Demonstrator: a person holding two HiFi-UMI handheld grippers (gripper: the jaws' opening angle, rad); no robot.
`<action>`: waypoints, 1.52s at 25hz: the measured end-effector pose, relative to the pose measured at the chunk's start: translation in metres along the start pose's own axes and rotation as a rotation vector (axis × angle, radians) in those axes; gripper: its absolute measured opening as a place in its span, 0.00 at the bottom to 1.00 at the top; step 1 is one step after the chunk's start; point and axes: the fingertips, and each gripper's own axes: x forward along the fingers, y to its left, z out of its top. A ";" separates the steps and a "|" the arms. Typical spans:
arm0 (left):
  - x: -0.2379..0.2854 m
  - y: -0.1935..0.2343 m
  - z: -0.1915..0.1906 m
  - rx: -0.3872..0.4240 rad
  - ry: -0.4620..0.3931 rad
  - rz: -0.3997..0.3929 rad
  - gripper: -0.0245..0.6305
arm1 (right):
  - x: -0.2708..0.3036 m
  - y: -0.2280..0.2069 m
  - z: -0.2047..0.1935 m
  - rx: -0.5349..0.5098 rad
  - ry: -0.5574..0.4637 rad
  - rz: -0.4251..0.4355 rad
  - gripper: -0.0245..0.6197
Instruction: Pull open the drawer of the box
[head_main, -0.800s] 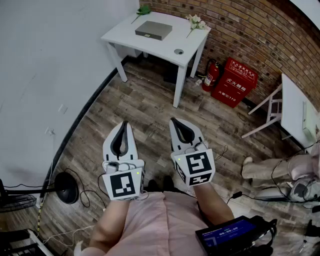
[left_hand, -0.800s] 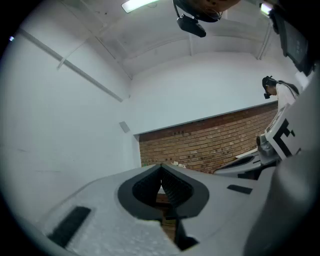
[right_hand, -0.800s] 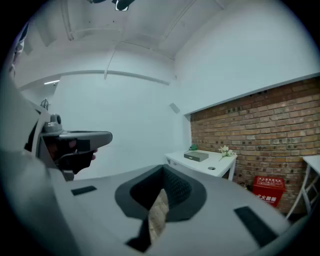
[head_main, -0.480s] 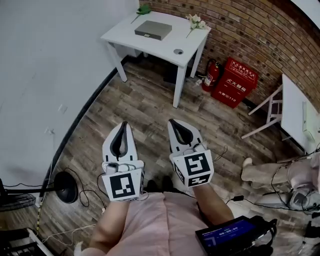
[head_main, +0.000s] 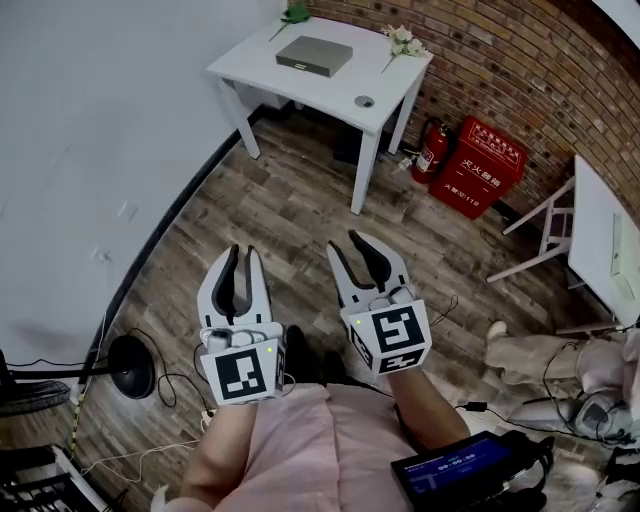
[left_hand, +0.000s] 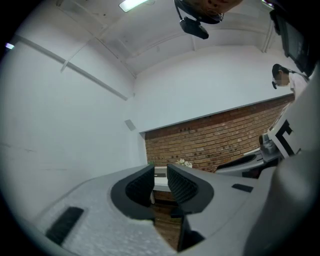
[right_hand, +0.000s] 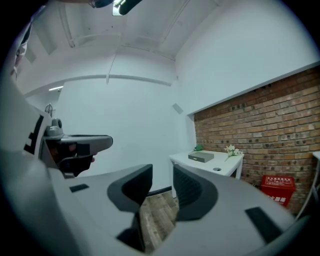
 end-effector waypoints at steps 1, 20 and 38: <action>0.003 0.002 -0.001 -0.005 0.002 0.002 0.20 | 0.004 -0.002 0.001 -0.002 0.002 -0.001 0.25; 0.143 0.097 -0.047 -0.040 0.054 -0.002 0.23 | 0.177 -0.031 -0.007 -0.019 0.071 -0.066 0.24; 0.284 0.155 -0.046 -0.025 0.000 -0.097 0.22 | 0.310 -0.073 0.039 -0.031 0.011 -0.146 0.20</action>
